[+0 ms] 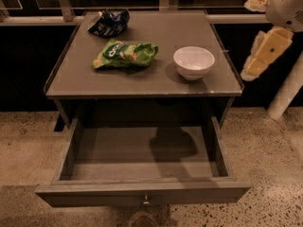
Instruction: Place green rice chip bag into top drawer
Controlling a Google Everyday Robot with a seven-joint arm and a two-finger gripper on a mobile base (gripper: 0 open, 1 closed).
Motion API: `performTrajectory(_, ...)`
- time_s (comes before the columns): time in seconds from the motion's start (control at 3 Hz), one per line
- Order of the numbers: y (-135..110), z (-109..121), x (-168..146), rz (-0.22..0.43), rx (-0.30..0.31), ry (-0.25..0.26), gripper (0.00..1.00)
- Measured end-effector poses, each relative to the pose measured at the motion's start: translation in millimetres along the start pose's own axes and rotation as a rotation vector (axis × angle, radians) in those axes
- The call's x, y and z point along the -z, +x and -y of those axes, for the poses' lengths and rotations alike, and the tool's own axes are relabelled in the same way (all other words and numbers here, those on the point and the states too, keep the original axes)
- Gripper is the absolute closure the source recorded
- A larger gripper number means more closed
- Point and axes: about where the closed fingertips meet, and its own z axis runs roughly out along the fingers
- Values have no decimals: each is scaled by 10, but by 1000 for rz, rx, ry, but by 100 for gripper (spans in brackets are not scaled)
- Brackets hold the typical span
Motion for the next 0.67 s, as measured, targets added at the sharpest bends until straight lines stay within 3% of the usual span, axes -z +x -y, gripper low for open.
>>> performTrajectory(0.33,-216,398,-202,114,18,17,0)
performTrajectory(0.67,-228,438,-188,121,17,24,0)
